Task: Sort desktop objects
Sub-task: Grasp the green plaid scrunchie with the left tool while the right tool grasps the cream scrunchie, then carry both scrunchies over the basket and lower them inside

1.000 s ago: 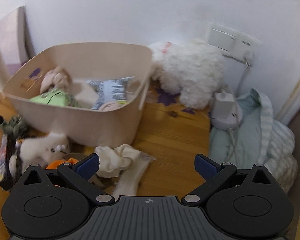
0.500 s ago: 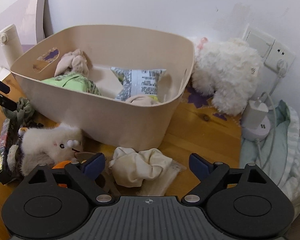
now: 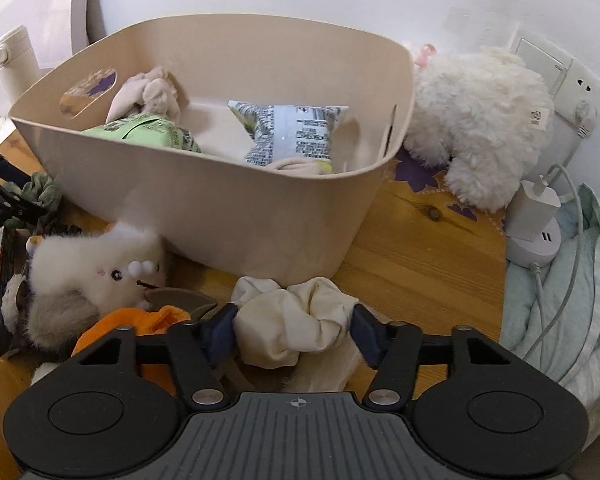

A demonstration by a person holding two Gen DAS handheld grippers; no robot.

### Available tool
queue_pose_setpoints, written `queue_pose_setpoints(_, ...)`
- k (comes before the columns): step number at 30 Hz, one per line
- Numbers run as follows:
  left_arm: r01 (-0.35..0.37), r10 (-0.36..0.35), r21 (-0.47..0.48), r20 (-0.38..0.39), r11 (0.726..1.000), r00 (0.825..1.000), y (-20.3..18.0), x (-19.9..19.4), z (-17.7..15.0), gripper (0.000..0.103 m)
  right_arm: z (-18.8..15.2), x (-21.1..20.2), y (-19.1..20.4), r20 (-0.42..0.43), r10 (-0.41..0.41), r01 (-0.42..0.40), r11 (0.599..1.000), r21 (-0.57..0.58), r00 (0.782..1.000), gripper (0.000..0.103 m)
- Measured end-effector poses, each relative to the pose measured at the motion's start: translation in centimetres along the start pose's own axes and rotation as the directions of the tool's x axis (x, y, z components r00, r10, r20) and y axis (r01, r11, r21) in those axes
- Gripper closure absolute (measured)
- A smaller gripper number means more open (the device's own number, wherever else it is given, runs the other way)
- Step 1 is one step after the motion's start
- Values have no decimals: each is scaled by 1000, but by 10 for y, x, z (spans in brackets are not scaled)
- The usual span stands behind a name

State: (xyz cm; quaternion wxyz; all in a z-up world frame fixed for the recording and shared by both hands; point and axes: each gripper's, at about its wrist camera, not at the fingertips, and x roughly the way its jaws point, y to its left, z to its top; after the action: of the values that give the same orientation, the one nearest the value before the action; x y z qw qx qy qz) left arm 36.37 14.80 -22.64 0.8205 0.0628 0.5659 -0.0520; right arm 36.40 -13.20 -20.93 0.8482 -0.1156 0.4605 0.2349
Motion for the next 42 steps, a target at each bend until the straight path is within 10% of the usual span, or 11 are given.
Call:
queue_pose_setpoints(15, 6, -6, -14, -6, 1000, 1000, 11, -7, -6, 79, -5, -10, 2, -16, 39, -39, 999, -1, 999, 89)
queue_pose_setpoints(42, 43, -41, -6, 253, 999, 966, 26, -111, 10, 80, 3, -124, -21, 222, 54, -63, 997, 34, 974, 90)
